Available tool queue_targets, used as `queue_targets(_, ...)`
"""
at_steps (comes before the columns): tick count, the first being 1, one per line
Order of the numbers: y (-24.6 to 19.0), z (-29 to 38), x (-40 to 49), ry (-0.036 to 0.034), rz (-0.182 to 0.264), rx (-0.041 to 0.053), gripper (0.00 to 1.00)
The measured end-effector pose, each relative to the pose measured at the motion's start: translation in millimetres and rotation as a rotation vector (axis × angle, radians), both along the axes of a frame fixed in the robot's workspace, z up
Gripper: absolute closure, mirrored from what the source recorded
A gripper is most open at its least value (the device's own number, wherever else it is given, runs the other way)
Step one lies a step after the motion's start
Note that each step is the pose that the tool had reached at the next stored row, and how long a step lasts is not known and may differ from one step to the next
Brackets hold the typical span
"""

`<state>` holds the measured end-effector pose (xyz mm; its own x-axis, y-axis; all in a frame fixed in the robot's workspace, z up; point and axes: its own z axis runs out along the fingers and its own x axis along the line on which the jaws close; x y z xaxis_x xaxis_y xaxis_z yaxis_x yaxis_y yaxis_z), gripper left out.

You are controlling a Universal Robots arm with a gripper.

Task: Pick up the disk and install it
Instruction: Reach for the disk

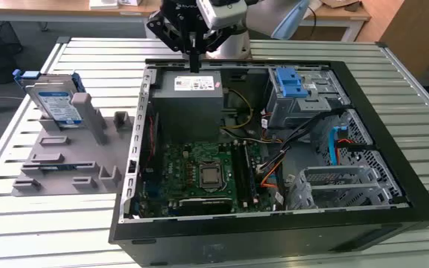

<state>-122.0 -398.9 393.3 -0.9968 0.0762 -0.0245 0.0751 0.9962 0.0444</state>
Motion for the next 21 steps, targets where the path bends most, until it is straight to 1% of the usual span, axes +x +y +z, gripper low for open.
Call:
queue_targets(7,0.0,0.0,0.0,0.0,0.0,0.0,0.89)
queue_targets(12,0.0,0.0,-4.0,-0.0001,0.0,0.0,0.89)
queue_targets(18,0.0,0.0,-4.4,0.0,0.0,0.0,0.89)
queue_targets(21,0.0,0.0,-5.9,0.0,0.0,0.0,0.89)
